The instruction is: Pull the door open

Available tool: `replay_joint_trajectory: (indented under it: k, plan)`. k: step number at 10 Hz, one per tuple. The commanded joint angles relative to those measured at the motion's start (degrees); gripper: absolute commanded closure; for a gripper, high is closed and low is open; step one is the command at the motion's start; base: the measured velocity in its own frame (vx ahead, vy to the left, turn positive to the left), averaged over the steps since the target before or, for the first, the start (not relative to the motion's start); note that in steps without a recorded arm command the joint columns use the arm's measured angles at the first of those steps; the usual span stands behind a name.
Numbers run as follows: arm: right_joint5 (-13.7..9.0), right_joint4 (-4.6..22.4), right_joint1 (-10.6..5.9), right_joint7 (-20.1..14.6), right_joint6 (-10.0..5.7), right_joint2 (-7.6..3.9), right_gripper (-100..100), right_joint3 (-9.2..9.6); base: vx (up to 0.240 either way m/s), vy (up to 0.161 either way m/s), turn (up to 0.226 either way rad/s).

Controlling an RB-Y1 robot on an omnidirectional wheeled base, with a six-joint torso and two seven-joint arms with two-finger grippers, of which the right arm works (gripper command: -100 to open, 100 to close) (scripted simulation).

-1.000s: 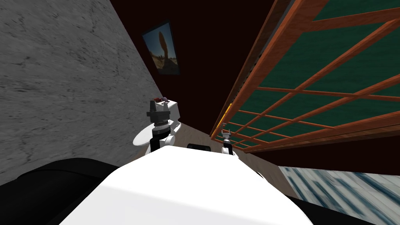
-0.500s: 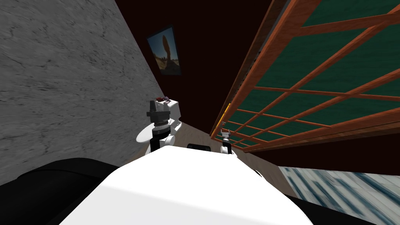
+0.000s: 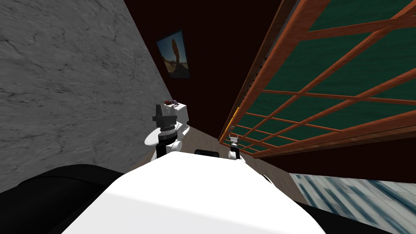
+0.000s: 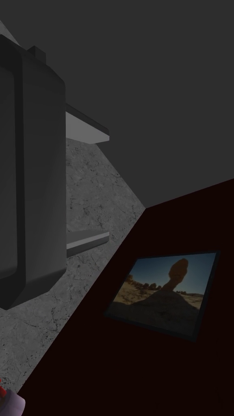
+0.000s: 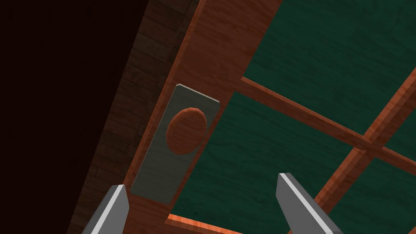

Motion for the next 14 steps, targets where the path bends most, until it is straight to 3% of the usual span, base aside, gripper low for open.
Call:
replay_joint_trajectory:
  k: [1, 14]
  plan:
    - [-1.0, 0.1, -0.34, -2.8, 0.25, 0.22, -100, 0.42, -0.053, -0.012, 0.032]
    - [-7.0, 0.3, -2.31, -21.3, 2.35, 1.62, -100, 3.03, -0.05, -0.014, 0.029]
